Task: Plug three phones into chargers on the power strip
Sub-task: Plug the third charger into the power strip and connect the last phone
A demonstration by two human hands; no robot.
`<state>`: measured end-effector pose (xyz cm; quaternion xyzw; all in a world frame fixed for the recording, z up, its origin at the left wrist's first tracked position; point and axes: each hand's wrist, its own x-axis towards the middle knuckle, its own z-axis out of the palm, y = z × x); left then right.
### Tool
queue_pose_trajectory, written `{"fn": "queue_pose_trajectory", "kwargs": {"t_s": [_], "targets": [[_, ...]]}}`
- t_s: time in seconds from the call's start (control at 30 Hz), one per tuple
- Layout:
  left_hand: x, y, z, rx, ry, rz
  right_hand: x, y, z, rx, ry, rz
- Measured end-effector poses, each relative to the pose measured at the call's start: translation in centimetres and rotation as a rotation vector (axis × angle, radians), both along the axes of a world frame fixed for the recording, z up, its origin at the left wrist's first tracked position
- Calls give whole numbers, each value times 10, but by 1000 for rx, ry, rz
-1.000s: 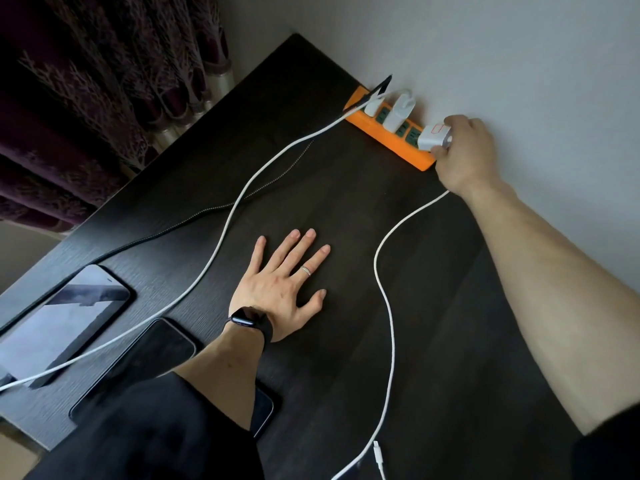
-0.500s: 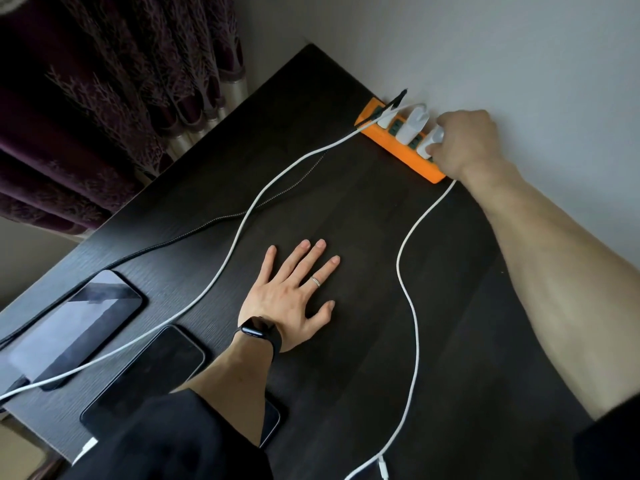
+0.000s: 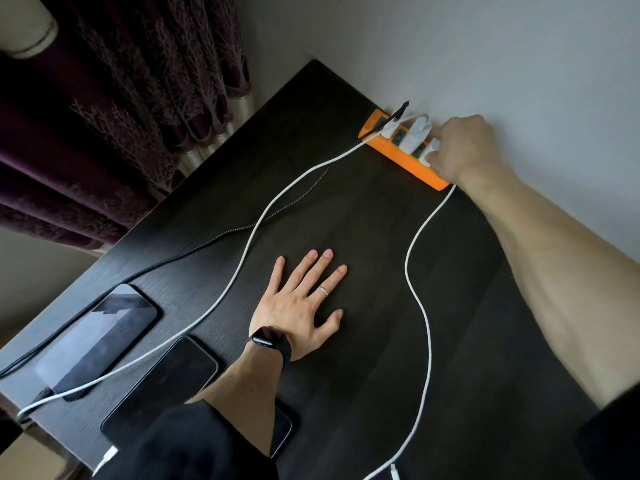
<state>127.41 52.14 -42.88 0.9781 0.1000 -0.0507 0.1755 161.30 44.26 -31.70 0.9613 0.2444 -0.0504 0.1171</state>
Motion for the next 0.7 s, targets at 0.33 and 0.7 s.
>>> {"fn": "queue_pose_trajectory", "kwargs": {"t_s": [0.33, 0.7], "targets": [[-1, 1, -6, 14, -2, -3, -152, -52, -12, 1026, 79, -373], [-6, -11, 30, 26, 207, -40, -441, -190, -11, 814, 208, -607]]}}
